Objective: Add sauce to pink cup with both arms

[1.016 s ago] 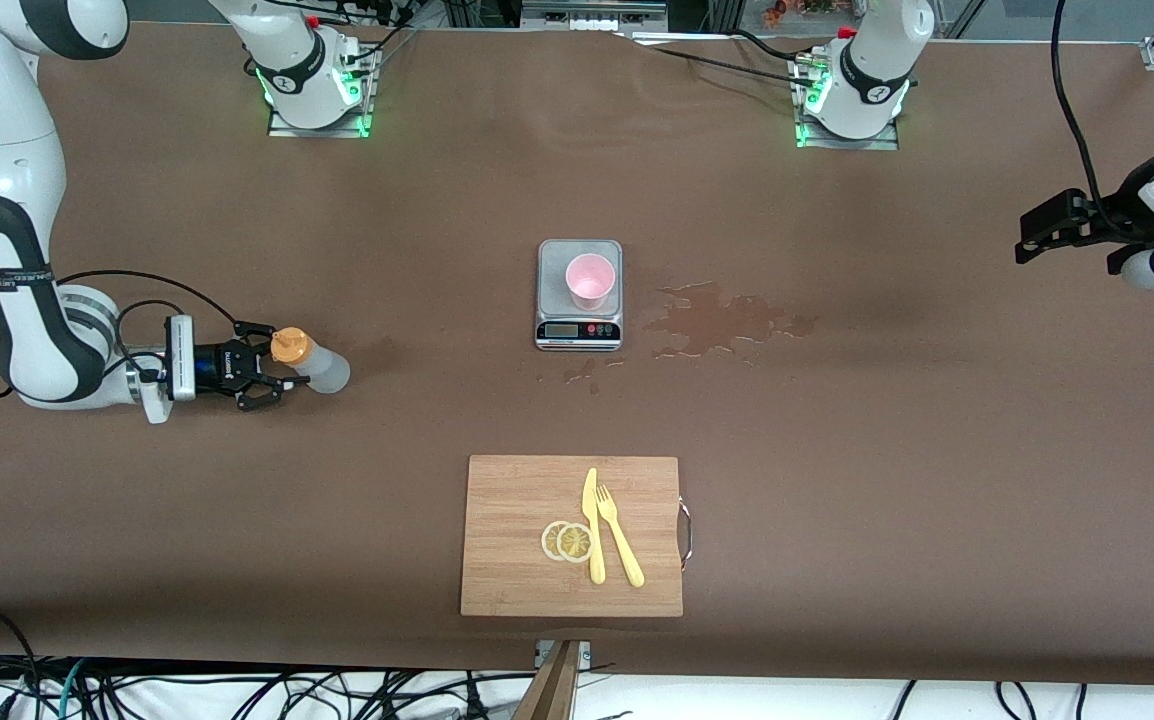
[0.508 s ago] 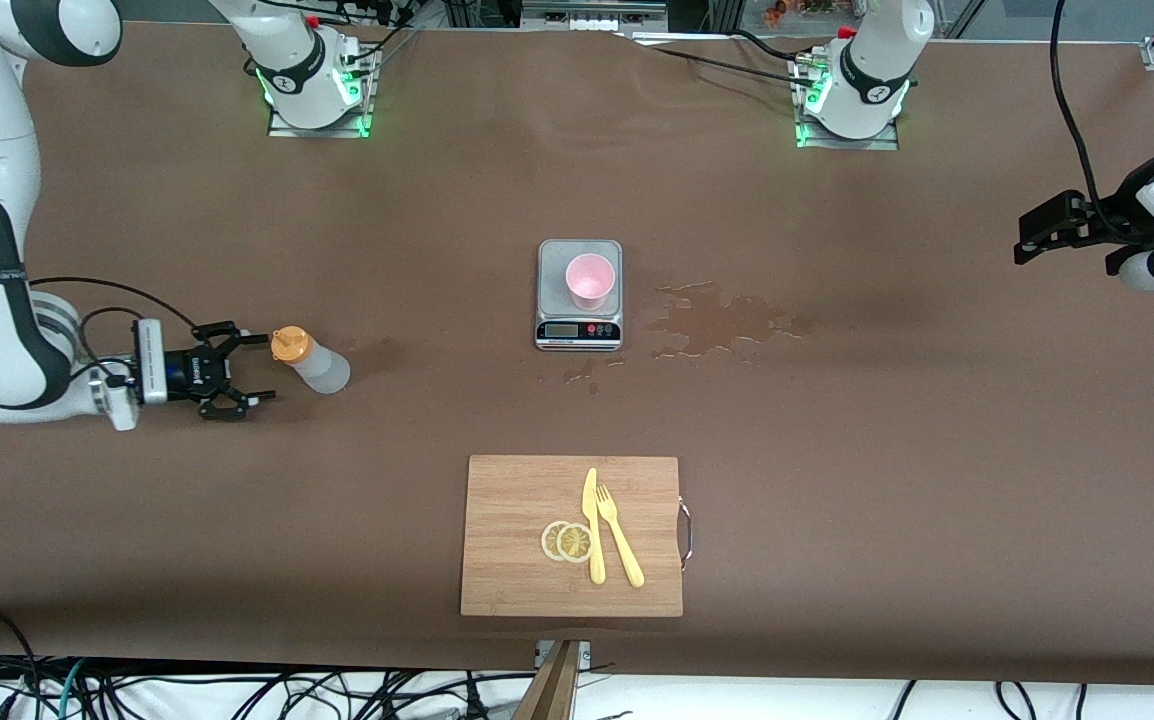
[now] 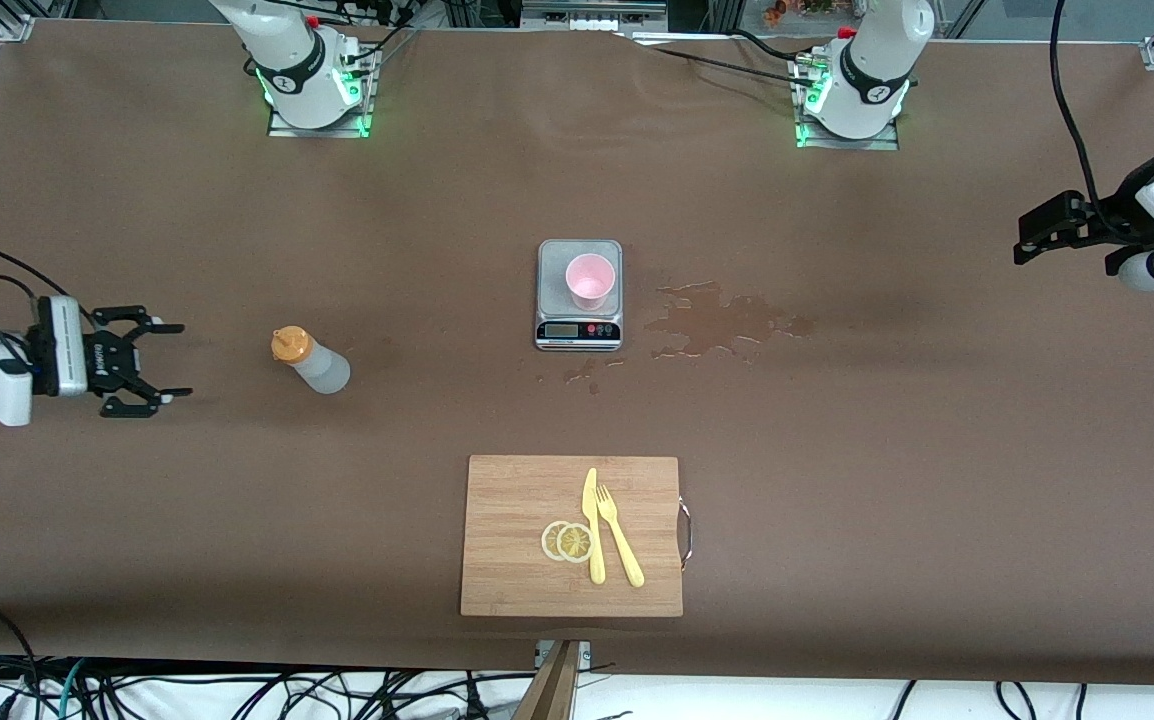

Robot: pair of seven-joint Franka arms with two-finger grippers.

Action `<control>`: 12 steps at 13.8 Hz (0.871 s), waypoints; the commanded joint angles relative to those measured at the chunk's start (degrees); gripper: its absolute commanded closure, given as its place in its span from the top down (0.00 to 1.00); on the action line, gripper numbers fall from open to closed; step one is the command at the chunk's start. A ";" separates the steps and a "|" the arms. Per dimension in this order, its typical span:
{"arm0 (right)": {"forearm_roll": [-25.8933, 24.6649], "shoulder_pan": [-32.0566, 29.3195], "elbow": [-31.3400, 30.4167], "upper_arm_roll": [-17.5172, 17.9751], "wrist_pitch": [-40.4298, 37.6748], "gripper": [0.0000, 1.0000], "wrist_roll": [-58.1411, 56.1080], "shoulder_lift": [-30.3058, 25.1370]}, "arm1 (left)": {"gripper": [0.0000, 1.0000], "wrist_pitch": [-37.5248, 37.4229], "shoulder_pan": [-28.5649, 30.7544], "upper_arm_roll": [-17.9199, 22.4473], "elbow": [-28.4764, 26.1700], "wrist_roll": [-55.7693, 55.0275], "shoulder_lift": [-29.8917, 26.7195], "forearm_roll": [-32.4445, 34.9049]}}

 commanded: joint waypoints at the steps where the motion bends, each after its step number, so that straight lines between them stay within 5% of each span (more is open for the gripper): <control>1: -7.19 3.27 -1.94 0.38 1.95 1.00 9.76 -6.76 | 1.00 -0.59 0.10 -0.13 0.20 -0.45 -0.06 -0.04; 12: -21.55 18.30 -6.25 -0.85 3.19 1.00 76.01 -28.39 | 1.00 -0.67 0.10 -0.13 0.20 -0.45 -0.06 -0.04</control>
